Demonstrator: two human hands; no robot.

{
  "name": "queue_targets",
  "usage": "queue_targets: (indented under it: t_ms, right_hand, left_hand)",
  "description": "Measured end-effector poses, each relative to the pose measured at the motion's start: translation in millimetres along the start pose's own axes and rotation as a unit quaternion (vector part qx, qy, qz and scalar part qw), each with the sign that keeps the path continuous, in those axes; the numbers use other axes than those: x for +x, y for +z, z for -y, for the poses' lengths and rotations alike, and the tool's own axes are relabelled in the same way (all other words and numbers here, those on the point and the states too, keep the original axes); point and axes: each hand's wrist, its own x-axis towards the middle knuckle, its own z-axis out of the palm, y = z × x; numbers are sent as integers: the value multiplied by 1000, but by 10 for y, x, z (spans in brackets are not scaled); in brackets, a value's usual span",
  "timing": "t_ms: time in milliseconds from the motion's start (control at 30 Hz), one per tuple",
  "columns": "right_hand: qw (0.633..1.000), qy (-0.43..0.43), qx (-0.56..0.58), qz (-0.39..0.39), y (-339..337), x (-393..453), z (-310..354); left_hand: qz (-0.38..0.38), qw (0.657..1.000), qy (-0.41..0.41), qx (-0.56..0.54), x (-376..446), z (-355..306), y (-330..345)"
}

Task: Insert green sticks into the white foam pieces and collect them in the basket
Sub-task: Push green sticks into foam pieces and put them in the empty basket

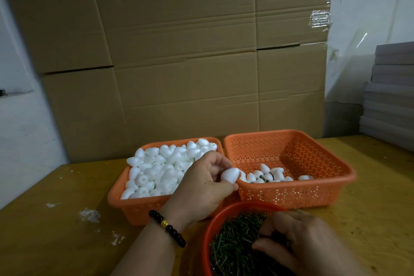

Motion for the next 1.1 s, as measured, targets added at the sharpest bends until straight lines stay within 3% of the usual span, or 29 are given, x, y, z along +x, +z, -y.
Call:
queue_targets:
  t_ms: [433, 1100]
  right_hand:
    - [998, -14, -18, -67, 54, 14, 8]
    - [998, -15, 10, -62, 31, 3, 19]
  left_hand:
    - [82, 986, -11, -144, -47, -95, 31]
    - [95, 888, -146, -425, -24, -175, 82]
